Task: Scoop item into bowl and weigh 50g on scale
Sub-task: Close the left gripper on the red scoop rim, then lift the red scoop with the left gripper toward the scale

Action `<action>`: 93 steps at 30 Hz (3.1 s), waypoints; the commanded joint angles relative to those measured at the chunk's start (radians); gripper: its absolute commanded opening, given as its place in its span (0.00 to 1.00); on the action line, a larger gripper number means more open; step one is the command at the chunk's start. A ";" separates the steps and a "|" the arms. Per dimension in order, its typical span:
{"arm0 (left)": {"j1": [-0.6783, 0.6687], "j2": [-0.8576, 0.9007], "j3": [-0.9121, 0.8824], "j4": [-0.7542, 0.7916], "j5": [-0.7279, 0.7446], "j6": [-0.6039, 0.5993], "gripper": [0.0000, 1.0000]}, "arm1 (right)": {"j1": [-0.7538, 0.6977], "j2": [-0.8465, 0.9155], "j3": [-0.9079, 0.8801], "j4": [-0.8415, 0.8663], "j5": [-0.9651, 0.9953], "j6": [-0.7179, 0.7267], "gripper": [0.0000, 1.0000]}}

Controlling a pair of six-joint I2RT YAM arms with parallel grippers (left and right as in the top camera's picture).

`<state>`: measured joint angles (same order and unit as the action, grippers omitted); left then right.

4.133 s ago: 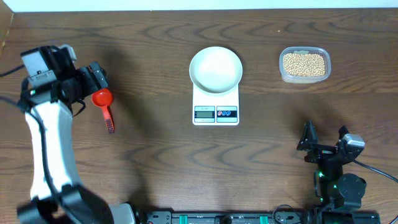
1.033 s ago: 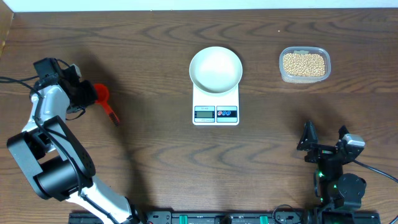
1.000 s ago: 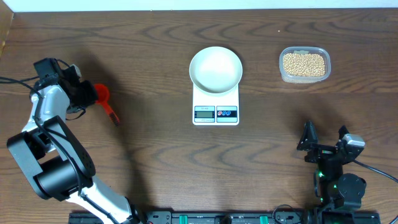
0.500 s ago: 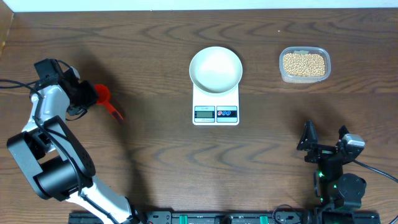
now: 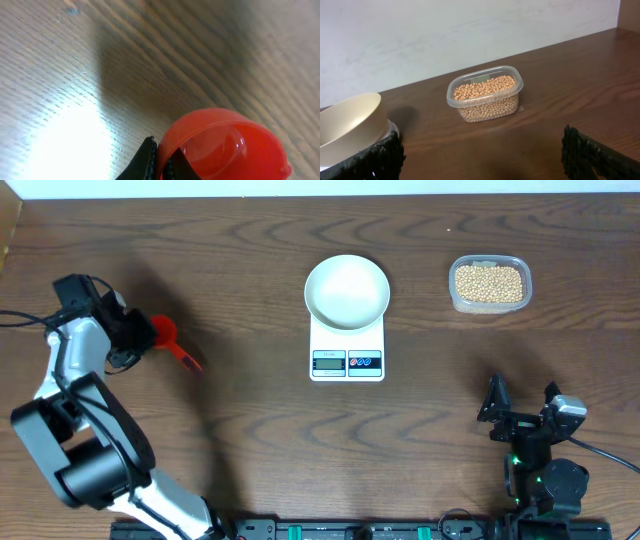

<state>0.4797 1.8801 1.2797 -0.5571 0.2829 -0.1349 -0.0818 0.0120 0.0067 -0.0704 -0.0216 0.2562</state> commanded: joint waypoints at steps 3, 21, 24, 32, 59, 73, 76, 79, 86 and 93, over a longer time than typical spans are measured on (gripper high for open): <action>0.002 -0.162 0.002 -0.008 0.005 -0.015 0.07 | 0.005 -0.003 -0.001 -0.004 0.005 0.009 0.99; -0.057 -0.315 0.002 -0.037 0.050 -0.327 0.07 | 0.005 -0.003 -0.001 -0.004 0.005 0.009 0.99; -0.111 -0.315 0.002 -0.037 0.050 -0.379 0.07 | 0.005 -0.003 -0.001 -0.004 0.005 0.009 0.99; -0.257 -0.315 0.002 -0.037 0.047 -0.481 0.08 | 0.005 -0.003 -0.001 -0.004 0.005 0.009 0.99; -0.380 -0.315 0.002 -0.043 0.050 -0.903 0.07 | 0.005 -0.003 -0.001 -0.004 0.005 0.009 0.99; -0.404 -0.315 0.002 -0.044 0.049 -0.910 0.07 | 0.005 -0.003 -0.001 -0.003 0.005 0.010 0.99; -0.412 -0.315 0.002 -0.043 0.046 -0.911 0.07 | 0.005 -0.003 -0.001 0.006 0.004 0.010 0.99; -0.414 -0.315 0.002 -0.041 0.046 -0.911 0.07 | 0.005 -0.003 -0.001 0.006 0.005 0.009 0.99; -0.414 -0.315 0.002 -0.041 0.046 -0.910 0.07 | 0.005 -0.003 -0.001 0.033 0.002 0.028 0.99; -0.414 -0.315 0.002 -0.032 0.046 -0.911 0.07 | 0.005 -0.003 -0.001 0.106 -0.136 0.046 0.99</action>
<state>0.0673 1.5795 1.2797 -0.5938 0.3283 -1.0439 -0.0818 0.0120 0.0067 0.0296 -0.0761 0.2821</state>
